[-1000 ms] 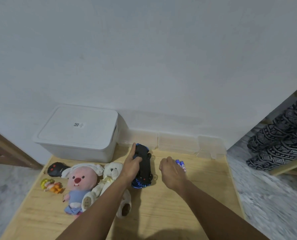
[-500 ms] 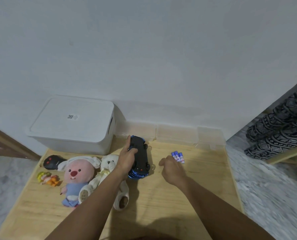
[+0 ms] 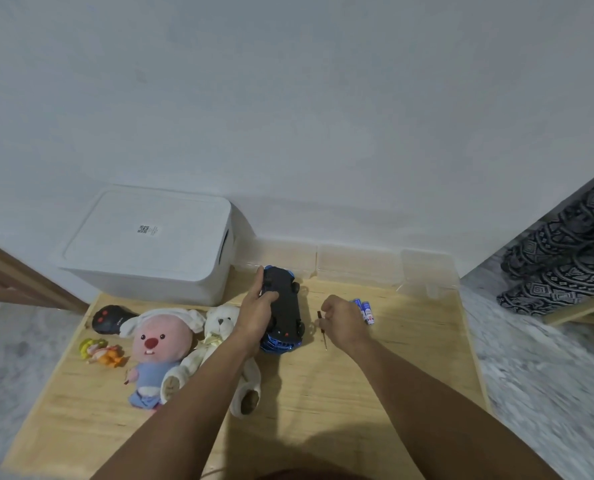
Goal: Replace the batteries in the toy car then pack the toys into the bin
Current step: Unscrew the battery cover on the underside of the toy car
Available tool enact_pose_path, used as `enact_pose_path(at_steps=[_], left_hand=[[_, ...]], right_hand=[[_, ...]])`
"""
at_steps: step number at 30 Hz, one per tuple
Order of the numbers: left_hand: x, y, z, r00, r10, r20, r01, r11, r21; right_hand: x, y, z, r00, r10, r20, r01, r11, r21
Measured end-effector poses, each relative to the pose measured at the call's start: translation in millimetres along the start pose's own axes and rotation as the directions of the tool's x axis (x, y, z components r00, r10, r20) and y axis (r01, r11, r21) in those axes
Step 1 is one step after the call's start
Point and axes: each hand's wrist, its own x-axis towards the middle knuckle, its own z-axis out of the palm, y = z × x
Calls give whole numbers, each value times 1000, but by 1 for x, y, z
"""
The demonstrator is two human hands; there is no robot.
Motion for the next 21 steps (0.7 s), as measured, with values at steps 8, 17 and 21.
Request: enact_pose_path(at_steps=[8, 17, 21], left_hand=[[3, -6, 1, 999, -34, 11, 35, 995, -90], [-4, -7, 9, 996, -31, 89, 42, 992, -118], [-5, -8, 10, 993, -25, 116, 40, 990, -135]], right_hand=[[-4, -3, -9, 996, -37, -87, 46, 993, 112], [-10, -47, -21, 955, -221, -196, 262, 940, 217], [-7, -56, -19, 943, -309, -126, 320, 944, 79]])
